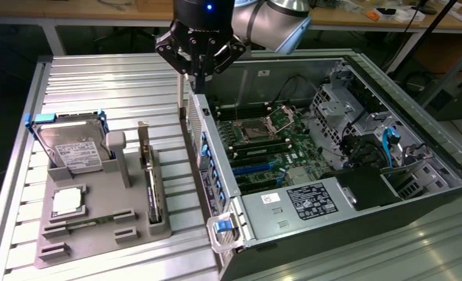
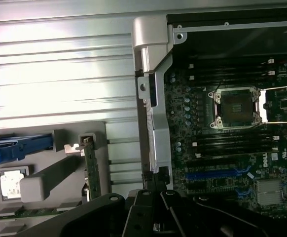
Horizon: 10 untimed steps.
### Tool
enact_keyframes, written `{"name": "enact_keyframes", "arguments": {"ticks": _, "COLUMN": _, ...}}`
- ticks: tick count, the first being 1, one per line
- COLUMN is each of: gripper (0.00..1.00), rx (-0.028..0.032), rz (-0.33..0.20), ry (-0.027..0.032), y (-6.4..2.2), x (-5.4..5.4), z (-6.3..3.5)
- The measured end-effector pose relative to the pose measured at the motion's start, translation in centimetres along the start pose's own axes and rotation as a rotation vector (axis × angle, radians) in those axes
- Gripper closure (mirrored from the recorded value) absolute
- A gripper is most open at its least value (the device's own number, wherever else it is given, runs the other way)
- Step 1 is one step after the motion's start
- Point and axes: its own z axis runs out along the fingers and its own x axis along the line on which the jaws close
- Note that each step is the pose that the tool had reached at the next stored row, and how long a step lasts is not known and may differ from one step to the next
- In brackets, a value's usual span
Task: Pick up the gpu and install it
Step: 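Reach for the gpu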
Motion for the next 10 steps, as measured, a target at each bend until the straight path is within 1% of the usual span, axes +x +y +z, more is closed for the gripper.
{"name": "enact_keyframes", "arguments": {"ticks": 10, "gripper": 0.89, "rx": 0.0000, "rz": 0.000, "ry": 0.0003, "y": -0.06, "x": 0.87, "z": -0.02}}
